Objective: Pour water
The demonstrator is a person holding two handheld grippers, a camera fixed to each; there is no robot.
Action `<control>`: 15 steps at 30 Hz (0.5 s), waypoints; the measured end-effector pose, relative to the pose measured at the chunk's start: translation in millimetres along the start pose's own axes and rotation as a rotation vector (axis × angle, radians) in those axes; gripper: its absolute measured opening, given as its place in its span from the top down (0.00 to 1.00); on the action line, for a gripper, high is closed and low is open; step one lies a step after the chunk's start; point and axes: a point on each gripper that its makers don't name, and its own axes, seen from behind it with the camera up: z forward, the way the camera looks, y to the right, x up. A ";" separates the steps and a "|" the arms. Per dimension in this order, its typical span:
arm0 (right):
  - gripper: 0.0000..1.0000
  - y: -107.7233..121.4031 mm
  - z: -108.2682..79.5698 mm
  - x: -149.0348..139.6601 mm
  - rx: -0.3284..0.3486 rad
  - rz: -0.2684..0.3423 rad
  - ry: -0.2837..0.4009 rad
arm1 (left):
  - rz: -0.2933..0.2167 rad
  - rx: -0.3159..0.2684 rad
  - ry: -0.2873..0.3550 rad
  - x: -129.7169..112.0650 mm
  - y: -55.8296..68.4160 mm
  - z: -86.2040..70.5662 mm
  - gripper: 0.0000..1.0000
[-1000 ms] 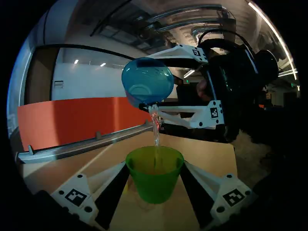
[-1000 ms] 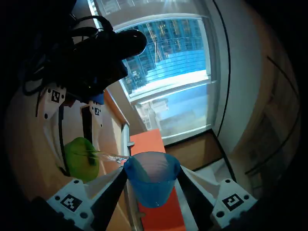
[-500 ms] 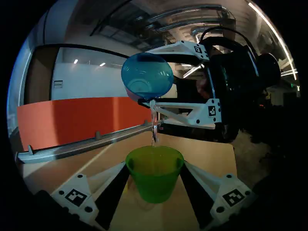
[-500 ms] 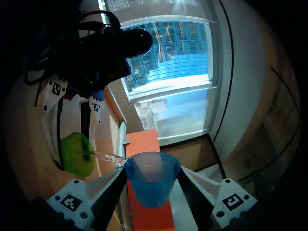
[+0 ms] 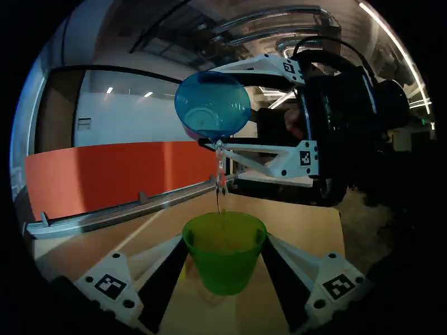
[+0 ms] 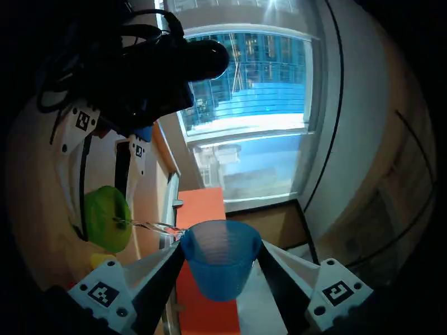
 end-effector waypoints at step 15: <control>0.10 1.9 0.3 7.6 -0.003 -0.109 -0.001 | 0.005 0.007 0.006 4.0 -3.1 0.3 0.14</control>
